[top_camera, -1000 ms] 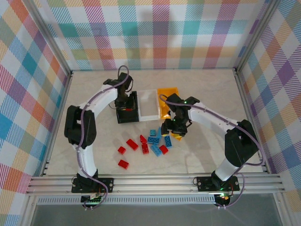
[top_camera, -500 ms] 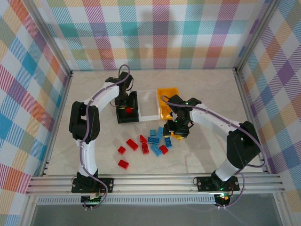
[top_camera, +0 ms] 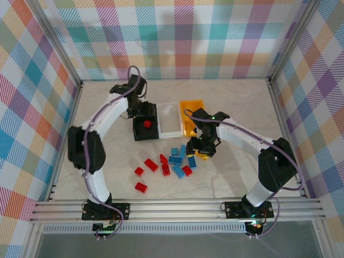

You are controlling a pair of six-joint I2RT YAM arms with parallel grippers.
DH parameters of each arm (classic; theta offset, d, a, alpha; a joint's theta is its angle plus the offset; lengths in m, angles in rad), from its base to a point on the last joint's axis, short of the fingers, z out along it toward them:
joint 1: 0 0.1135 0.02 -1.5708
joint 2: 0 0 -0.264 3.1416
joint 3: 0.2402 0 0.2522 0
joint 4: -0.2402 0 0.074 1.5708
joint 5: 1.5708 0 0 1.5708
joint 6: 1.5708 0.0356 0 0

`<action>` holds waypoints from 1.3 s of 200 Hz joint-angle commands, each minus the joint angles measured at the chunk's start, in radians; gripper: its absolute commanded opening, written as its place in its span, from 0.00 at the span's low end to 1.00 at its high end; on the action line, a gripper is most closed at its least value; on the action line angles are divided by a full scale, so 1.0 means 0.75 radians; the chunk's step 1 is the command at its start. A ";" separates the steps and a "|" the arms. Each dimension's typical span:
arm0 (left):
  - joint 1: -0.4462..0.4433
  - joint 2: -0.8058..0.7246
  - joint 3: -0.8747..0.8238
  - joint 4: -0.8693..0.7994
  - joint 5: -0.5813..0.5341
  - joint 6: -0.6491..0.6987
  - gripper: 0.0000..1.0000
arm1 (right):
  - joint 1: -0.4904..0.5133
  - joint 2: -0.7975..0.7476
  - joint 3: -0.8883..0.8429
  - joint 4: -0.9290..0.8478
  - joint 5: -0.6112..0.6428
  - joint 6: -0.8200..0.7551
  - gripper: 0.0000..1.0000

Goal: Sort the legos into containers by color

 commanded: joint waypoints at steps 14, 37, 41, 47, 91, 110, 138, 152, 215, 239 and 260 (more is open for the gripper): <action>-0.008 -0.316 -0.354 -0.060 0.066 -0.103 0.68 | 0.016 0.025 -0.018 0.055 -0.057 0.022 0.61; -0.079 -0.549 -0.718 0.006 0.100 -0.236 0.68 | 0.053 0.058 0.014 0.042 -0.034 -0.001 0.61; -0.102 -0.596 -0.773 0.008 0.103 -0.262 0.68 | 0.061 0.067 0.021 0.040 -0.029 -0.007 0.61; -0.135 -0.650 -0.846 0.015 0.103 -0.300 0.69 | 0.074 0.077 0.028 0.032 -0.019 -0.016 0.61; -0.284 -0.954 -1.180 0.014 0.107 -0.532 0.69 | 0.147 0.103 0.024 0.032 0.009 -0.003 0.61; -0.318 -1.005 -1.246 0.020 0.106 -0.561 0.69 | 0.166 0.101 0.010 0.051 0.006 0.024 0.61; -0.343 -0.946 -1.249 0.064 0.111 -0.545 0.69 | 0.188 0.095 0.001 0.050 0.011 0.043 0.61; -0.345 -0.883 -1.236 0.069 0.095 -0.528 0.69 | 0.195 0.086 -0.006 0.049 0.021 0.051 0.61; -0.345 -0.612 -1.103 0.050 0.036 -0.281 0.70 | 0.201 0.037 -0.060 0.057 0.048 0.074 0.62; -0.343 -0.525 -1.062 0.029 0.029 -0.171 0.71 | 0.203 0.038 -0.059 0.055 0.058 0.070 0.62; -0.343 -0.460 -1.031 0.026 0.033 -0.097 0.71 | 0.202 0.042 -0.052 0.052 0.066 0.068 0.62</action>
